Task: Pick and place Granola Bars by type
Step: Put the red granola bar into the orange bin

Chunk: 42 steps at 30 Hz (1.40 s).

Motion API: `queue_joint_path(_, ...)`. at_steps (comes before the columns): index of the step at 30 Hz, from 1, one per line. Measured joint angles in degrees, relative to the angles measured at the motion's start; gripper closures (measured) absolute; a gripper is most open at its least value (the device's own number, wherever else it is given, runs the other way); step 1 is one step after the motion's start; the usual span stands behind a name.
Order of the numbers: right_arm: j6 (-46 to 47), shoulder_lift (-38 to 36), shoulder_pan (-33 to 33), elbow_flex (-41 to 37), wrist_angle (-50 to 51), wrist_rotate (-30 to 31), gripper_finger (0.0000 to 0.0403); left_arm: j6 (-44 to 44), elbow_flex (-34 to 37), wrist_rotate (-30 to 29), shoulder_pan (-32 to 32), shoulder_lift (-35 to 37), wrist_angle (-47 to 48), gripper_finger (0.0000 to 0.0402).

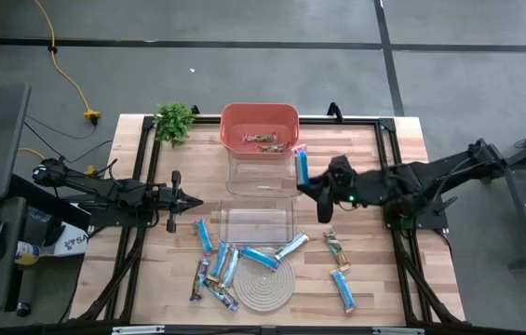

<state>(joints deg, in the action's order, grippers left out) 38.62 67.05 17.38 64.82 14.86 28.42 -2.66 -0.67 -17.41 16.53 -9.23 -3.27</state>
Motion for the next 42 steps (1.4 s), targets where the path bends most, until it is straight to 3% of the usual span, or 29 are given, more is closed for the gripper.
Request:
queue_joint_path(8, -11.5, 0.2, -6.6, 0.0, -14.4, -16.5, 0.033, 0.0, 0.0, 0.0, 0.0, 0.0, 0.0, 0.0394)
queue_joint_path(14, -12.6, 0.2, -10.8, 0.0, -22.0, -32.1, 0.033, 0.0, 0.0, 0.0, 0.0, 0.0, 0.0, 0.0394)
queue_joint_path(17, -13.4, 0.2, -12.0, 0.0, -24.1, -36.1, 0.033, 0.0, 0.0, 0.0, 0.0, 0.0, 0.0, 0.0394)
queue_joint_path(25, -13.6, 0.8, -15.6, 0.0, -24.4, -36.8, 0.033, 0.0, 0.0, 0.0, 0.0, 0.0, 0.0, 0.0394)
queue_joint_path(35, -13.4, 5.6, -24.4, 0.0, -30.4, -20.2, 0.033, 0.0, 0.0, 0.0, 0.0, 0.0, 0.0, 0.0394)
queue_joint_path(42, -13.3, 15.1, -32.4, 3.4, -35.7, -24.3, 0.033, 0.0, 0.0, 0.0, 0.0, 0.0, 0.0, 0.0394)
